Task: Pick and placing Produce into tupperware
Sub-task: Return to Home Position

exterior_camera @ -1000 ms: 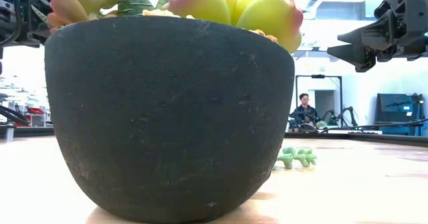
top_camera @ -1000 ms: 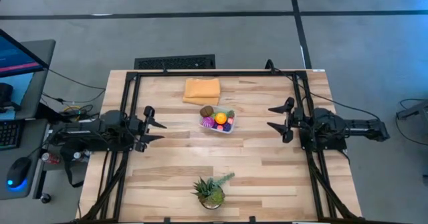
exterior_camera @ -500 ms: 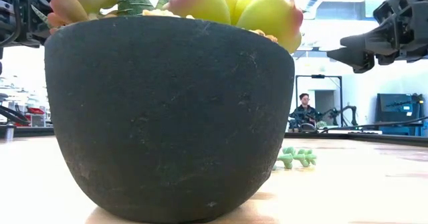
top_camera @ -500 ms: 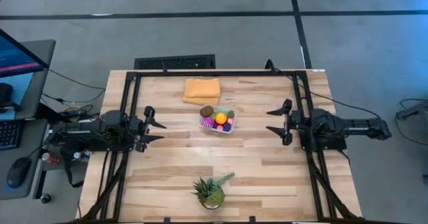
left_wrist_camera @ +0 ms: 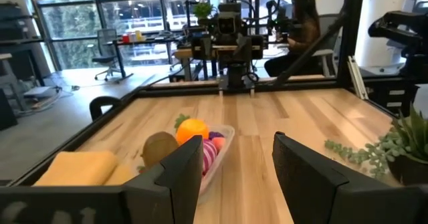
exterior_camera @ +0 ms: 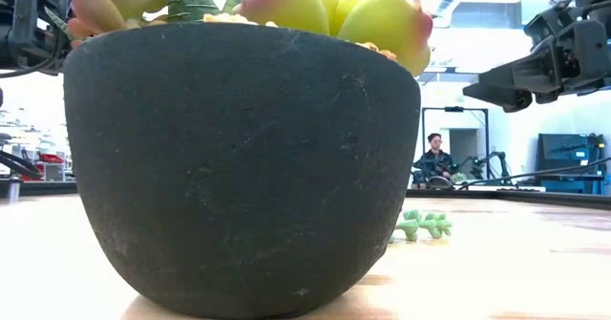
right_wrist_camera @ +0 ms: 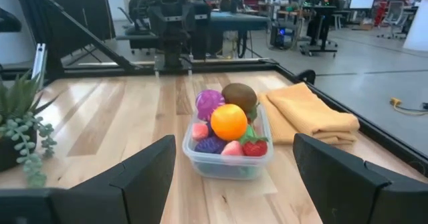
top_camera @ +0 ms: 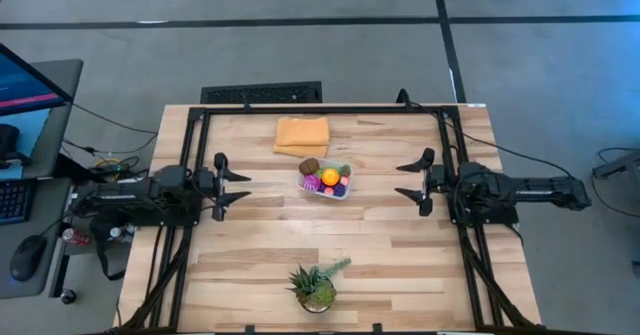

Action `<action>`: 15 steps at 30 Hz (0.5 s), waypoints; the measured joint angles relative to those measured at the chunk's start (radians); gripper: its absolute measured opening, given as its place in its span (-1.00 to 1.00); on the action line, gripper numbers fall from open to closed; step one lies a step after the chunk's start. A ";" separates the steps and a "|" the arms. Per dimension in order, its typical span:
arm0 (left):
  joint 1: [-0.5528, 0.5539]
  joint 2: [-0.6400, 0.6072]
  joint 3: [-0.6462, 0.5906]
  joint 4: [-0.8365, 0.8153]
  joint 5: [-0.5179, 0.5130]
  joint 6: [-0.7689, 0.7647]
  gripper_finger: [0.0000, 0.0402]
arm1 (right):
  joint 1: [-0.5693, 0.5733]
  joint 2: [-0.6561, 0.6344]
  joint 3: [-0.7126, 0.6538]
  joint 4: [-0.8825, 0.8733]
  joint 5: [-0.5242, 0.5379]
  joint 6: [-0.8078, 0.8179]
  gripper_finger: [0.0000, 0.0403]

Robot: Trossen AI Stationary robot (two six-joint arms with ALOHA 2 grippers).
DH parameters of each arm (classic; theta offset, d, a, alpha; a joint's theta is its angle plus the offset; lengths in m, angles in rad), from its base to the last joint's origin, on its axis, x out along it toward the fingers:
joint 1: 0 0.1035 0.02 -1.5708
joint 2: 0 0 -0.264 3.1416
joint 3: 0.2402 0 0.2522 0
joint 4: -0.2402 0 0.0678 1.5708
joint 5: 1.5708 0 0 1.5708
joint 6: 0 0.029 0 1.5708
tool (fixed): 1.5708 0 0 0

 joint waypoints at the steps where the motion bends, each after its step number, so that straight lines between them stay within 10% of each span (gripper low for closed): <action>1: 0.000 0.004 0.000 0.000 0.000 0.000 -0.15 | 0.000 0.000 0.000 0.000 0.001 0.000 0.47; 15: 0.000 0.034 -0.001 0.004 0.003 -0.015 -0.15 | 0.050 -0.026 -0.001 0.027 -0.005 -0.053 0.47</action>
